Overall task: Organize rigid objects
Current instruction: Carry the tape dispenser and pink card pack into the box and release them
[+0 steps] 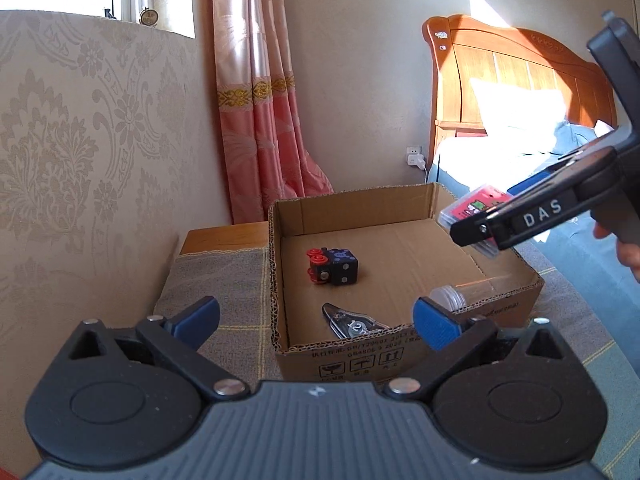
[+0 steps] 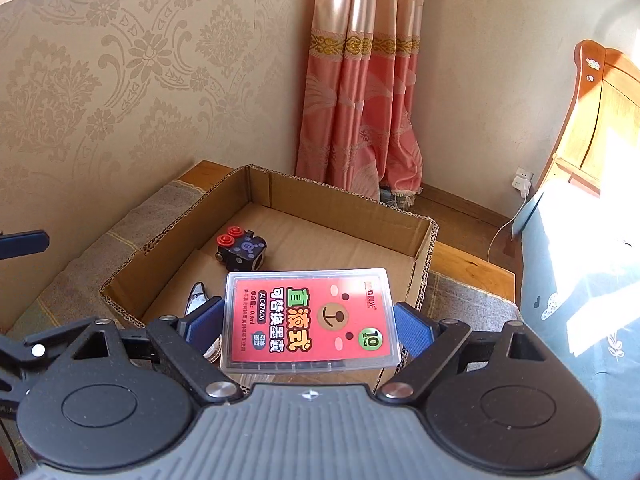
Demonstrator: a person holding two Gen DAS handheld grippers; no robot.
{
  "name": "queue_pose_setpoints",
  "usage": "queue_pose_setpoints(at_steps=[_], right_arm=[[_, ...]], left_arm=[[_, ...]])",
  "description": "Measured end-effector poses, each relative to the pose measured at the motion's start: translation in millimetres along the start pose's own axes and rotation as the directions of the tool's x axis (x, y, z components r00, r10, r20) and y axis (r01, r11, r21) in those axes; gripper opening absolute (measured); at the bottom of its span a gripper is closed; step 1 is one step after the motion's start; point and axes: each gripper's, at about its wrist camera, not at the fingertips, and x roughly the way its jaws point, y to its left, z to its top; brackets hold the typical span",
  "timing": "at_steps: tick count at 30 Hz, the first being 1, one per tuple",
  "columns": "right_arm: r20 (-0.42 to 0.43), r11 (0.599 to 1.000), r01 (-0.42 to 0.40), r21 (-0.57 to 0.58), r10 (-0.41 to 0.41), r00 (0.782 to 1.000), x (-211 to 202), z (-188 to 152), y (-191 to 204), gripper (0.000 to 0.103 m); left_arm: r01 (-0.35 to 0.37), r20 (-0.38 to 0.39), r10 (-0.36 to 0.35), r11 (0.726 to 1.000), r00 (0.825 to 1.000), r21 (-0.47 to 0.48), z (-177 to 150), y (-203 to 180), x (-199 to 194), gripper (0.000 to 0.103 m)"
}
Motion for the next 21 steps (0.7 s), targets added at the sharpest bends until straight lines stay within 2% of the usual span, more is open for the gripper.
queue_pose_setpoints(at_steps=[5,9,11,13,21], right_arm=[[-0.042,1.000,0.009,0.029,-0.008,0.999,37,22,-3,0.092],[-0.054,0.998,0.038,0.041,-0.036,0.998,59,36,-3,0.093],[-0.062,0.998,0.044,0.051,-0.040,0.997,67,39,-4,0.097],[-0.057,0.997,0.059,0.059,-0.056,0.997,68,38,-4,0.103],[-0.037,0.995,0.076,0.061,-0.074,0.997,32,27,6,0.103]], left_arm=[[0.027,-0.021,-0.027,1.000,0.999,0.001,-11,2,-10,0.102],[0.027,-0.046,-0.029,0.999,0.999,-0.043,-18,8,-15,0.102],[0.034,-0.051,-0.037,0.997,0.998,-0.063,-21,11,-17,0.102],[0.034,-0.059,-0.038,0.997,0.998,-0.069,-25,13,-17,0.102],[0.007,-0.078,-0.014,0.996,0.997,-0.093,-32,24,-21,0.102]])
